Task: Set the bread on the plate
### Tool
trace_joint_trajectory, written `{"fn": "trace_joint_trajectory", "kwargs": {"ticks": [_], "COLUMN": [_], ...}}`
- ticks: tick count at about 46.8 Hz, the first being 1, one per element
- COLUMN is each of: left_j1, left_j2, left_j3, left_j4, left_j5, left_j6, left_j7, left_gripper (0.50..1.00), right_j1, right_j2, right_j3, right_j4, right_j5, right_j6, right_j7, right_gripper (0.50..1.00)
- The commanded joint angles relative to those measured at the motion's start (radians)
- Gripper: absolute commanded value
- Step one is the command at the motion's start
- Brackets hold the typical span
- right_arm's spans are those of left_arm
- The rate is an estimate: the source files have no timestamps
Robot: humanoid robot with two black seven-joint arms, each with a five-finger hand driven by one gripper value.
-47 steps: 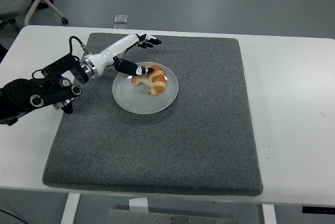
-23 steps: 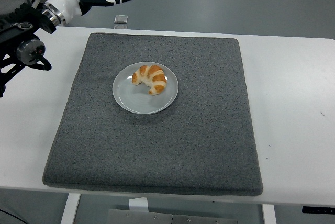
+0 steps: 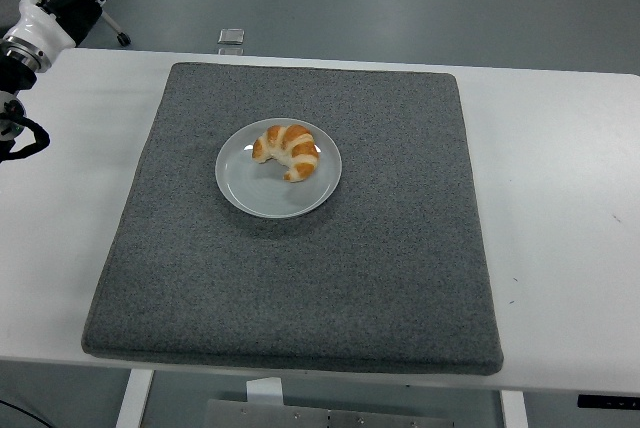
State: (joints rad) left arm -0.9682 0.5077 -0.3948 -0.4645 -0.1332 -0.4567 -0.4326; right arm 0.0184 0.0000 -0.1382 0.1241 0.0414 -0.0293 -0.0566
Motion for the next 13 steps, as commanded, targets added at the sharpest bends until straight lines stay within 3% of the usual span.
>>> {"fn": "trace_joint_trajectory", "kwargs": {"ticks": [1,13], "left_j1": [0.017,0.033], "left_j2": [-0.011,-0.028], "left_j3": [0.001,-0.001], "left_j4": [0.001,0.003], "left_j5": [0.0,0.0], "left_j6": [0.003,0.004], "left_j7": [-0.002,-0.002], "left_gripper": [0.973,0.984], "right_j1": [0.0,0.0], "right_j2": [0.0,0.0], "right_j3": [0.0,-0.001], "right_j4": [0.0,0.0], "right_j5": [0.0,0.0], "right_j6": [0.0,0.0], "right_j7": [0.0,0.001], "right_gripper": [0.93,0.93]}}
